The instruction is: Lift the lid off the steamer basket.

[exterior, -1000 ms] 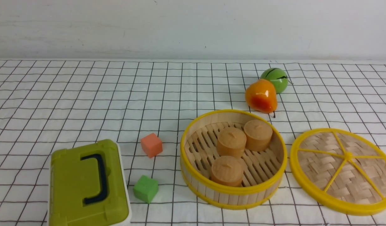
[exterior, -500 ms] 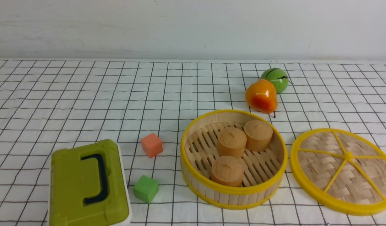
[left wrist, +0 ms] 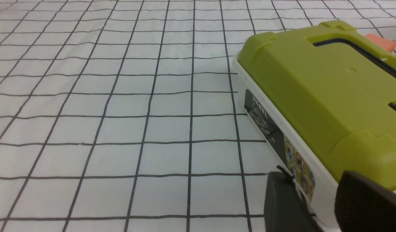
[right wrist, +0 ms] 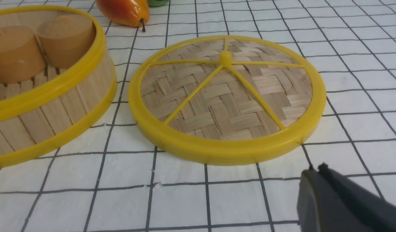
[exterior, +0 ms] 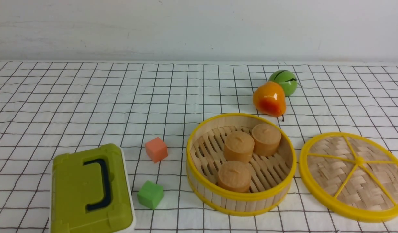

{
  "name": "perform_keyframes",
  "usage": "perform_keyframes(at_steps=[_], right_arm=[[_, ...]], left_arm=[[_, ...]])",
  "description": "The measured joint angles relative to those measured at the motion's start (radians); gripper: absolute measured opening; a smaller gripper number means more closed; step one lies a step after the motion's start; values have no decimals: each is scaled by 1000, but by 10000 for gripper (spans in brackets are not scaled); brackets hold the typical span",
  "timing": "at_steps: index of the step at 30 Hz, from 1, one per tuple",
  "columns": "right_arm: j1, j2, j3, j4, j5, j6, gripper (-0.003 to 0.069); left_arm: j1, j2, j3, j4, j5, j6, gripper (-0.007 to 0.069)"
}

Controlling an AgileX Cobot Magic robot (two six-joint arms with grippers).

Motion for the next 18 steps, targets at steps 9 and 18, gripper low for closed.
perform_keyframes(at_steps=[9, 18], right_arm=[[0, 0, 0, 0, 0, 0, -16], [0, 0, 0, 0, 0, 0, -12]], left_arm=[[0, 0, 0, 0, 0, 0, 239], [0, 0, 0, 0, 0, 0, 239]])
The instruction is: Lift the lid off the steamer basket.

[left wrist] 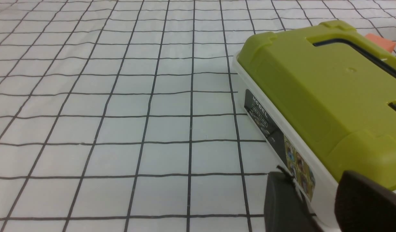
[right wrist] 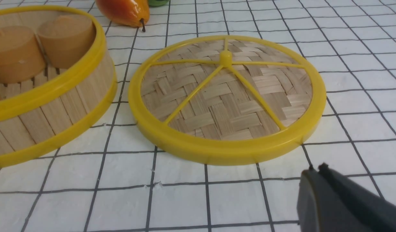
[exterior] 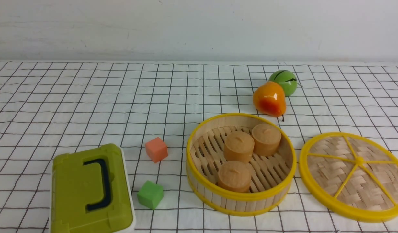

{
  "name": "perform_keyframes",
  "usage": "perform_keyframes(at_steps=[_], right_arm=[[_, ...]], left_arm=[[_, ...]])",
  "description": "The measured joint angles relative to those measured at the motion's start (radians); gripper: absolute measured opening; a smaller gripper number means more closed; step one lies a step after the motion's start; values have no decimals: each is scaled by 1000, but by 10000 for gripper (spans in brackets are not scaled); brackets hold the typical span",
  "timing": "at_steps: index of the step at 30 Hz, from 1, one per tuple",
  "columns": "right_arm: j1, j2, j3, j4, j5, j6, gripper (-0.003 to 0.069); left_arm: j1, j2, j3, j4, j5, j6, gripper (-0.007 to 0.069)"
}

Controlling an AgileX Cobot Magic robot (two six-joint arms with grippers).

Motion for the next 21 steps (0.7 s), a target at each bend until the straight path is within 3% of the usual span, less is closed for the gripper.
perform_keyframes(at_steps=[21], right_arm=[[0, 0, 0, -1, 0, 0, 7]], left_arm=[[0, 0, 0, 0, 0, 0, 239]])
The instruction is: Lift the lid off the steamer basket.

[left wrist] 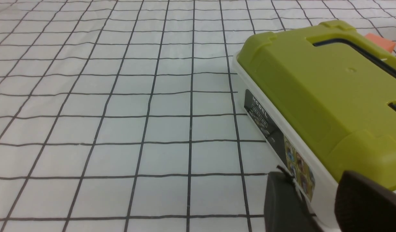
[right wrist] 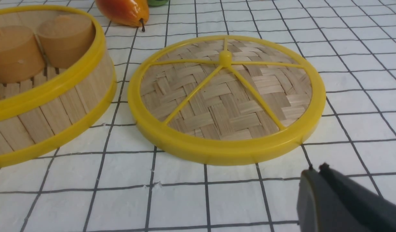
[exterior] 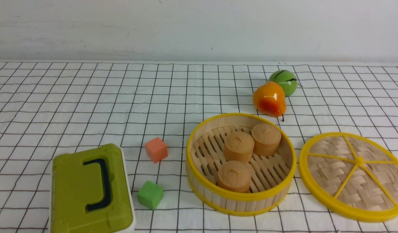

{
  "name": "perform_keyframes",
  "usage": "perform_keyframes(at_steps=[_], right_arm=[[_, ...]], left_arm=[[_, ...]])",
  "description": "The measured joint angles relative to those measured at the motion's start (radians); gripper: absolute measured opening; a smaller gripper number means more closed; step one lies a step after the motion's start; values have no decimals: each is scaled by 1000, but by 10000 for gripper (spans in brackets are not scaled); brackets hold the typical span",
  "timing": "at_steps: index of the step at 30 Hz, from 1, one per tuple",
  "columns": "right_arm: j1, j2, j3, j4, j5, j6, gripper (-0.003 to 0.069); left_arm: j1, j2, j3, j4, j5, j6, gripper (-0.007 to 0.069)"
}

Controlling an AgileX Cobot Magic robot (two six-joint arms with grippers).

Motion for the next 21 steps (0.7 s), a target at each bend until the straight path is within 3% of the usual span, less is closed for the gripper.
perform_keyframes(at_steps=[21], right_arm=[[0, 0, 0, 0, 0, 3, 36]], left_arm=[[0, 0, 0, 0, 0, 0, 239]])
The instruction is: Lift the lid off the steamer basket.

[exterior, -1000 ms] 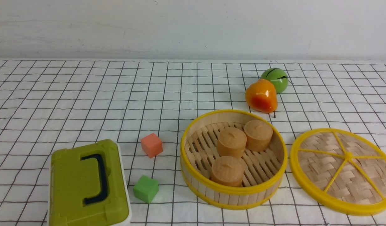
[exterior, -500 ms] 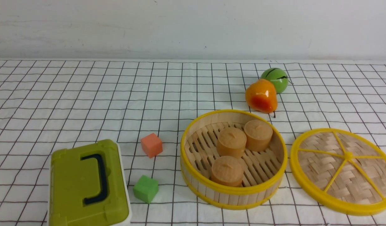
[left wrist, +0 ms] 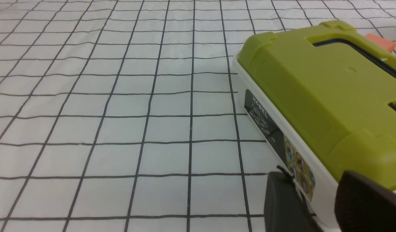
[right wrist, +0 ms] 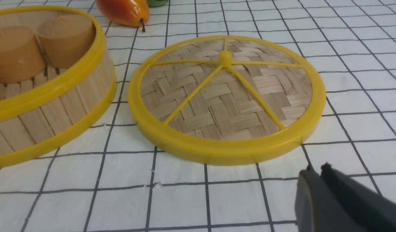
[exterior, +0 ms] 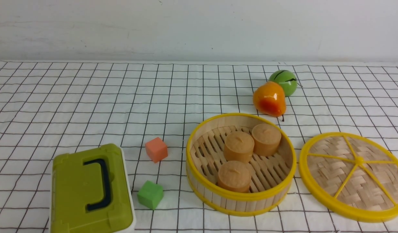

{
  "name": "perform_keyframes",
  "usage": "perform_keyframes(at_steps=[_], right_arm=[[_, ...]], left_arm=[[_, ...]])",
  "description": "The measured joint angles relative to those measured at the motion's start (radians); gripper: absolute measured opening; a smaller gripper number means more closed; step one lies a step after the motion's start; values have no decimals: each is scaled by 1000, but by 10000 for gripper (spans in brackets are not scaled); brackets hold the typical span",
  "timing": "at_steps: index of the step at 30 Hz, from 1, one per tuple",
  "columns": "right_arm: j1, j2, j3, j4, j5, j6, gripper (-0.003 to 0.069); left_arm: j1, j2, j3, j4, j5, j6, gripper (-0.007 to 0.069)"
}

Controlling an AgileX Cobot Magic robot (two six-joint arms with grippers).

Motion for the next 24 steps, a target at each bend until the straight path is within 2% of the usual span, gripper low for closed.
perform_keyframes(at_steps=[24], right_arm=[[0, 0, 0, 0, 0, 1, 67]], left_arm=[[0, 0, 0, 0, 0, 0, 239]])
